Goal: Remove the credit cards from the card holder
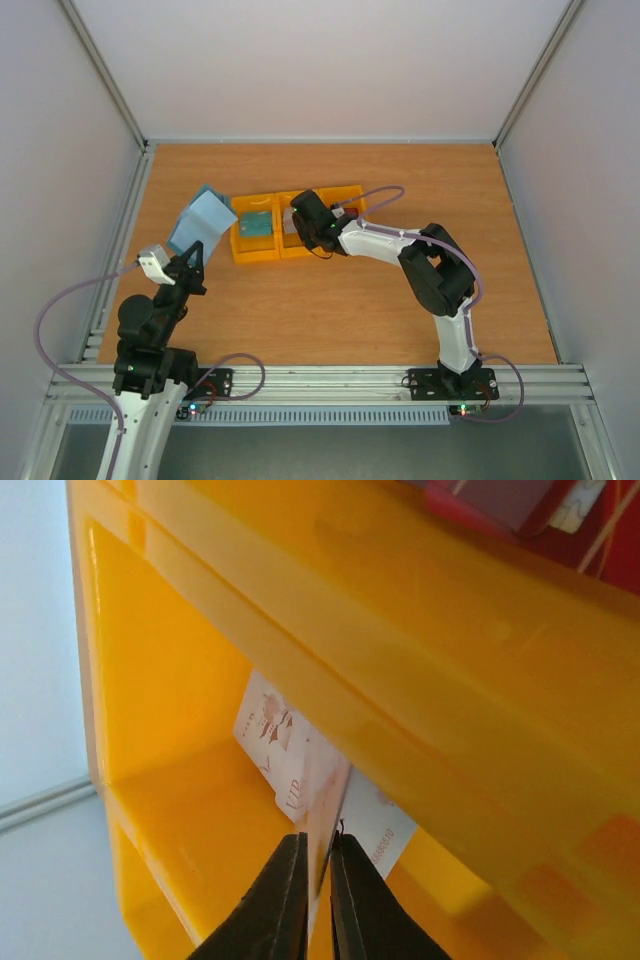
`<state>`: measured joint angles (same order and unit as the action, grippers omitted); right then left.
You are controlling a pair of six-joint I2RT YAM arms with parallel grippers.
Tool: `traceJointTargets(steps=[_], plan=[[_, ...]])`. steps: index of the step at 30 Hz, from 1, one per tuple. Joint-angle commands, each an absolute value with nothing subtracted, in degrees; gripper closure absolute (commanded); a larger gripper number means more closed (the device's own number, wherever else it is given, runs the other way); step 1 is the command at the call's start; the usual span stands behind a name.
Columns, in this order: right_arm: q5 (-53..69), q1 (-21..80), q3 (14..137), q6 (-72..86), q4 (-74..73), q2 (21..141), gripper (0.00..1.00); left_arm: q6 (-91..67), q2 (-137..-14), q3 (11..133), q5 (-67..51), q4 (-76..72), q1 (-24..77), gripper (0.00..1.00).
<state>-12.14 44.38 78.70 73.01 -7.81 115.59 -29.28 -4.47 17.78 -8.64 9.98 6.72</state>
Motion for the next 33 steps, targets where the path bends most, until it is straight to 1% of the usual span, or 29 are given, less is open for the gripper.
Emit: traceJointTargets(steps=[1, 6, 10, 13, 15, 18, 21, 23, 26, 28, 30, 33], plan=[[-12.63, 44.86, 80.62, 74.66, -7.87, 116.56, 0.86, -28.81, -4.46, 17.85, -9.14, 5.39, 6.42, 1.00], [-10.57, 44.91, 80.51, 74.50, -6.16, 116.62, 0.64, -28.78, -4.66, 17.91, -9.14, 5.43, 6.42, 1.00], [-10.43, 44.91, 80.95, 70.62, -5.45, 114.57, 0.52, -28.61, -5.05, 17.84, -9.32, 5.26, 6.42, 1.00], [-11.97, 44.90, 81.36, 65.40, -5.52, 112.07, 0.39, -28.85, -5.48, 17.71, -10.00, 4.86, 6.42, 1.00], [-12.46, 44.80, 81.27, 60.98, -5.09, 110.11, 0.35, -29.13, -5.83, 17.55, -10.82, 4.26, 6.44, 1.00], [-9.08, 44.37, 80.36, 50.94, 1.90, 107.28, 0.34, -29.82, -5.97, 16.96, -12.72, 2.44, 6.42, 1.00], [0.20, 44.09, 81.03, 32.32, 9.28, 103.88, 0.32, -30.75, -6.05, 16.17, -16.66, -1.02, 6.42, 1.00], [6.72, 44.29, 81.43, 18.15, 8.52, 100.44, 0.31, -31.46, -6.19, 15.67, -19.84, -3.48, 6.42, 1.00], [18.30, 43.73, 77.94, -3.05, 6.61, 92.06, 0.26, -33.79, -6.68, 14.98, -25.95, -7.95, 6.42, 1.00], [27.88, 42.81, 75.75, -12.81, 1.98, 86.28, 0.23, -35.28, -7.27, 14.71, -29.81, -10.83, 6.42, 1.00], [36.88, 42.62, 76.43, -21.29, -7.25, 81.78, 0.21, -37.19, -8.10, 14.38, -33.00, -13.54, 6.48, 1.00], [51.03, 42.61, 83.50, -30.67, -23.68, 80.18, 0.12, -39.22, -9.82, 14.08, -36.95, -16.53, 6.65, 1.00]])
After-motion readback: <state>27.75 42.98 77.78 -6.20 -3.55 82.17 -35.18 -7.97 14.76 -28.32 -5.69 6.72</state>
